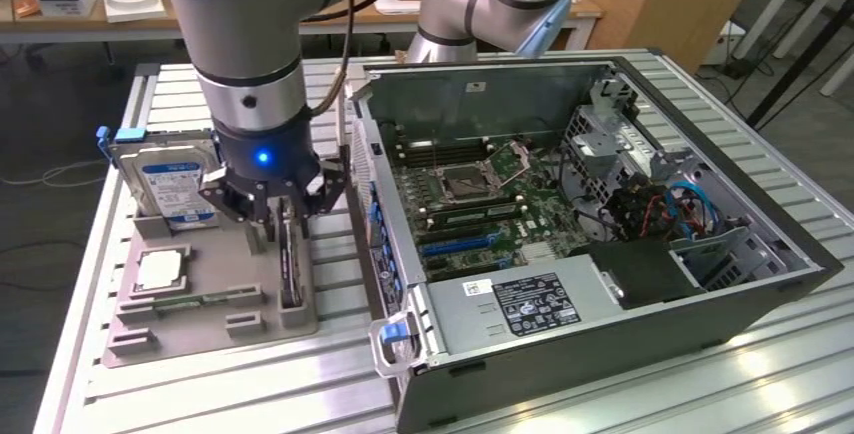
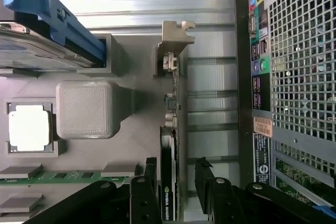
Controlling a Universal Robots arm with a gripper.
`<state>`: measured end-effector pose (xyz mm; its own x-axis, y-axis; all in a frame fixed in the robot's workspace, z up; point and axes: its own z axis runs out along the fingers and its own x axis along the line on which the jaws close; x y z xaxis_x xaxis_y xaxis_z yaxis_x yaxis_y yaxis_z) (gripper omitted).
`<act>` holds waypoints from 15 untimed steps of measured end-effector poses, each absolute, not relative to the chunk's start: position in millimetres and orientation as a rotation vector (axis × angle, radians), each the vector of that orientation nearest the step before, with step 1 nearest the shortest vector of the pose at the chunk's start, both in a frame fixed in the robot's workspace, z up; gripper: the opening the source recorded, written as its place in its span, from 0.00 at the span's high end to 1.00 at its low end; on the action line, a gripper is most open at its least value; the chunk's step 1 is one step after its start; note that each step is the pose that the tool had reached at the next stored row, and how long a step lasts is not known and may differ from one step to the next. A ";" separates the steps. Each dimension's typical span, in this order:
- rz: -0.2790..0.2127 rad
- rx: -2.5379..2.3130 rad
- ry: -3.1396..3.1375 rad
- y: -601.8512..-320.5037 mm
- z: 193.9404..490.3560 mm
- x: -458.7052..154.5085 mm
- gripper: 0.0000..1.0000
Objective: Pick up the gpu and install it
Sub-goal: 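Pick up the gpu and move the gpu toward the slot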
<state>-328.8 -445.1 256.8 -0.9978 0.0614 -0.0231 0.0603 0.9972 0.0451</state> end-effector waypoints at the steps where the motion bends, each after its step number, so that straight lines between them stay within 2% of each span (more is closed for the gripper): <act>1: 0.070 0.095 3.115 -445.0 255.0 -329.6 0.57; 15: 0.071 0.090 3.115 -445.1 233.9 -331.2 0.57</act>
